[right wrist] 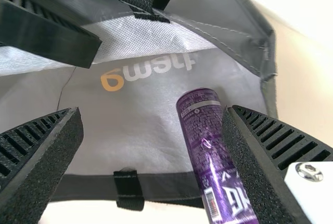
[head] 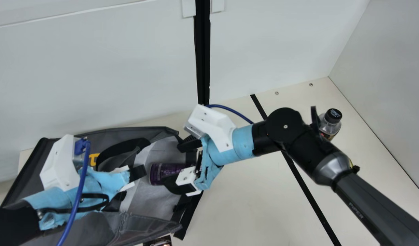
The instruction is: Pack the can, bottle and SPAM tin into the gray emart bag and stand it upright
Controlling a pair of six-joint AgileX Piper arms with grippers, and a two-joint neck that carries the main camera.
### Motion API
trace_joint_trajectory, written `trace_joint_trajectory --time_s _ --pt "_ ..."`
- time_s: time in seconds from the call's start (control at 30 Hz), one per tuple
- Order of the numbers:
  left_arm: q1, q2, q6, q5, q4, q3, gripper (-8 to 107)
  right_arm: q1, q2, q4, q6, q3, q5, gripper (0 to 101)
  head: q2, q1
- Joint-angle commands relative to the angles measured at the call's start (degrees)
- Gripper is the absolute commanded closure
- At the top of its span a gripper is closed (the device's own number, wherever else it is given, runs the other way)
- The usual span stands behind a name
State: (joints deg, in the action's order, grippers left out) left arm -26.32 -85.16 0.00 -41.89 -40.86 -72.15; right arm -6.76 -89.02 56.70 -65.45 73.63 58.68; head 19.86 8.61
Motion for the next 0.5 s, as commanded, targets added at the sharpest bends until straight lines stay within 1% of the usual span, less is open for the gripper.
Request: trace_joint_trajectory --time_s 0.0,0.27,0.47 --pt "0.0 0.0 0.0 0.0 0.0 0.0 107 1.1 0.4 0.0 -0.2 0.2 0.5 6 0.1 1.4" --pt "0.0 0.0 0.0 0.0 0.0 0.0 107 6.0 2.0 -0.8 -0.8 1.2 3.5 6 0.1 1.4" --pt "0.0 0.0 0.0 0.0 0.0 0.0 107 10.1 2.6 -1.7 -1.0 2.9 5.8 6 0.1 1.4"
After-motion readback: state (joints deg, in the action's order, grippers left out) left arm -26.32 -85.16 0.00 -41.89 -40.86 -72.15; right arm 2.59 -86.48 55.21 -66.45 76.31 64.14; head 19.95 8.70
